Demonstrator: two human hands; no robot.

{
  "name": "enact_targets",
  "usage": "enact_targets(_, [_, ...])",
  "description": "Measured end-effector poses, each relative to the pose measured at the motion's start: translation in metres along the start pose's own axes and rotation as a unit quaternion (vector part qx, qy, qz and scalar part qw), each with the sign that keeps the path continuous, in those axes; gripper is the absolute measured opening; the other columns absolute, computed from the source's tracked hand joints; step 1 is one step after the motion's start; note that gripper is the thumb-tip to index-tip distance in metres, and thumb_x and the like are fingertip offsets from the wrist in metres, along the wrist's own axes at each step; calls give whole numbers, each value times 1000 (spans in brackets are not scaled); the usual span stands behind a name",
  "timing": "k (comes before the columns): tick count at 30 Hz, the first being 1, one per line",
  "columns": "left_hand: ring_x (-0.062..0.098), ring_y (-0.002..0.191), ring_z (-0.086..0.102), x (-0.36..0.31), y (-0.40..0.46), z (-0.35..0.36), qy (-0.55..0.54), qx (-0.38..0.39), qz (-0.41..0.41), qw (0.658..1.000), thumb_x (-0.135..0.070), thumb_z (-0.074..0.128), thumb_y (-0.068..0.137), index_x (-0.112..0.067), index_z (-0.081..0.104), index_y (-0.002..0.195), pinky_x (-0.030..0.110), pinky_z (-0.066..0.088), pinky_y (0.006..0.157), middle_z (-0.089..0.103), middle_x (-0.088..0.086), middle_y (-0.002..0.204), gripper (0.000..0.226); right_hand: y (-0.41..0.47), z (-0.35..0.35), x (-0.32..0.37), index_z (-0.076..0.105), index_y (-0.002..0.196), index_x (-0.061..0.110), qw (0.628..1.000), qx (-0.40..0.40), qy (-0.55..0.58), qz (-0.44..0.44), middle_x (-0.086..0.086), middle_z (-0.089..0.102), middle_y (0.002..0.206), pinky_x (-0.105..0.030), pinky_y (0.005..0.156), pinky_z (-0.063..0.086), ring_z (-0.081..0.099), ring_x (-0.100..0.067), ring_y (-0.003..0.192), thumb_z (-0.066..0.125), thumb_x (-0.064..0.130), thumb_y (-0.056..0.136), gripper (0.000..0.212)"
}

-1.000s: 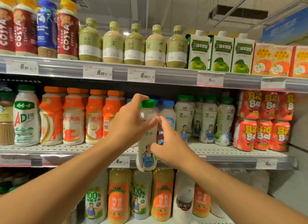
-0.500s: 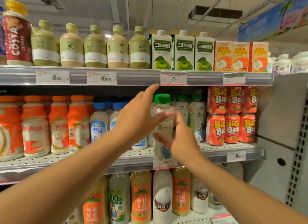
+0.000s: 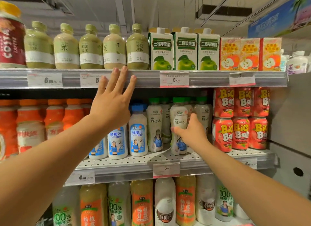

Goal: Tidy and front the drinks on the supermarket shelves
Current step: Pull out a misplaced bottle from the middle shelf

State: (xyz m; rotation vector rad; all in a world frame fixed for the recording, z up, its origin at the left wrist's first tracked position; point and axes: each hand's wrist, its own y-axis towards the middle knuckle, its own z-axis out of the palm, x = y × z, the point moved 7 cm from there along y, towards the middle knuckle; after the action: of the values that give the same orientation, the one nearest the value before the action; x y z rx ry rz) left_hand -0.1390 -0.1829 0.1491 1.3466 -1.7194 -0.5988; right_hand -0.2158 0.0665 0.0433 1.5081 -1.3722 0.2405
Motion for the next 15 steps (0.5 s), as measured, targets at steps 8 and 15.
enact_targets(8, [32,145,-21,-1,-1,2,1,-9,-2,1000,-24,63,78,-18,-10,153,54,-1,118,-21,14,159,105,-8,20,-8,36,102,22,999,13,-20,37,4,56,100,-26,58,41,57,-17,87,84,41,73,60])
enact_targets(15, [34,145,-20,-5,-1,7,4,-29,-9,1000,-25,68,76,-16,-8,153,58,-1,117,-20,17,158,109,-19,28,-23,43,100,18,995,16,-85,57,3,55,89,-36,66,52,56,-16,78,79,41,79,47])
